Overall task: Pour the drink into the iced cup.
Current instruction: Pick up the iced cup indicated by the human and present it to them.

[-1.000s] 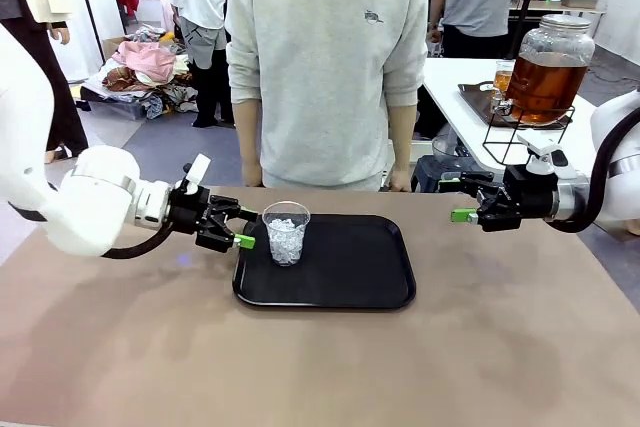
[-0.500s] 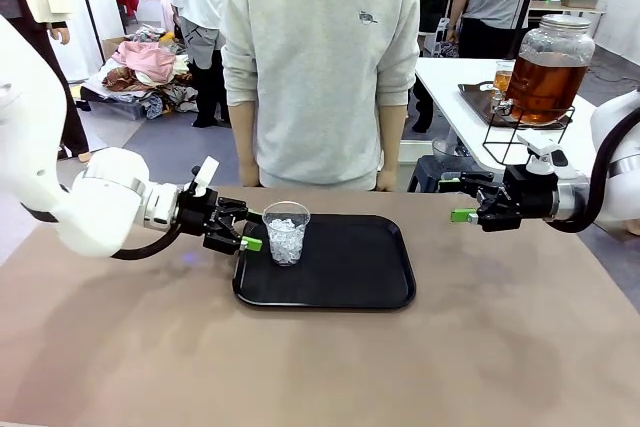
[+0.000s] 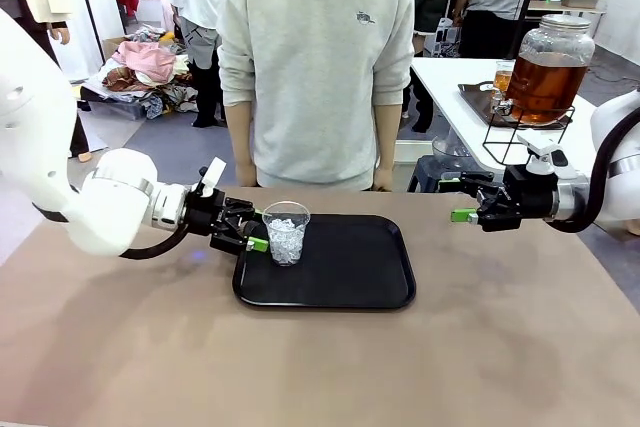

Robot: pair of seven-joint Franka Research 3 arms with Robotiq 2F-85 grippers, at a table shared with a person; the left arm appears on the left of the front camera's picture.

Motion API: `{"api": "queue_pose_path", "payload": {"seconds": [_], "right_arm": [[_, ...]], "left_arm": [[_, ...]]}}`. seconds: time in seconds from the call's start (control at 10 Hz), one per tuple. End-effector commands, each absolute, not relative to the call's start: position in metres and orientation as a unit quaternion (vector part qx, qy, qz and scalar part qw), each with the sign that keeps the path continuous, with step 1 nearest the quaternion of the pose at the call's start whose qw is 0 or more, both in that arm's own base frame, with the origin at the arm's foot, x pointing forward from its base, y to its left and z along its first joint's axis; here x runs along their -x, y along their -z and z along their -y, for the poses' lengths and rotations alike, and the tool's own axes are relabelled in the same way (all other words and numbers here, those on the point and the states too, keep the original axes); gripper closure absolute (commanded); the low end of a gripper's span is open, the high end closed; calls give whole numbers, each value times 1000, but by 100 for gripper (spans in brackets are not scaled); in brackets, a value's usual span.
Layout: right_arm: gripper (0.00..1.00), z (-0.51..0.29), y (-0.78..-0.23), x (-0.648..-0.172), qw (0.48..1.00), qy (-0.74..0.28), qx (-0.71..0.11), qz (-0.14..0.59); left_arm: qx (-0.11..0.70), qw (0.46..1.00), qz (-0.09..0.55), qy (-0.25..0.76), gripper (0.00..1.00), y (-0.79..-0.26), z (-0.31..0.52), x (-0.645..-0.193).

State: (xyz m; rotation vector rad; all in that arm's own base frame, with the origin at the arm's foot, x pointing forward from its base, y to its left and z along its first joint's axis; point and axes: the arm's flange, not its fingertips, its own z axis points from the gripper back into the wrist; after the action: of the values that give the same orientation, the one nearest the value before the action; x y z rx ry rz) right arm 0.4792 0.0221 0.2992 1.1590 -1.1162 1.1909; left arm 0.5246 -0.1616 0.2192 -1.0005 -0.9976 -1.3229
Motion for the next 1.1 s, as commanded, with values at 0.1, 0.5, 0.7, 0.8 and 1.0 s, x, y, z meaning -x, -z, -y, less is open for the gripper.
{"api": "queue_pose_path", "payload": {"seconds": [0.1, 0.5, 0.7, 0.8, 1.0], "right_arm": [[0, -23, -302, -480, 539, -502, -485, 472], [0, -23, -302, -480, 539, -502, -485, 472], [0, -23, -302, -480, 539, -502, -485, 472], [0, -23, -302, -480, 539, -502, -485, 472], [0, -23, -302, -480, 539, -502, -485, 472]], "left_arm": [[430, 565, 428, 559, 0, -217, 172, -529], [439, 563, 418, 562, 0, -215, 184, -530], [444, 562, 413, 563, 0, -215, 189, -531], [447, 562, 411, 561, 0, -214, 191, -531], [452, 565, 411, 555, 0, -213, 196, -532]]}}
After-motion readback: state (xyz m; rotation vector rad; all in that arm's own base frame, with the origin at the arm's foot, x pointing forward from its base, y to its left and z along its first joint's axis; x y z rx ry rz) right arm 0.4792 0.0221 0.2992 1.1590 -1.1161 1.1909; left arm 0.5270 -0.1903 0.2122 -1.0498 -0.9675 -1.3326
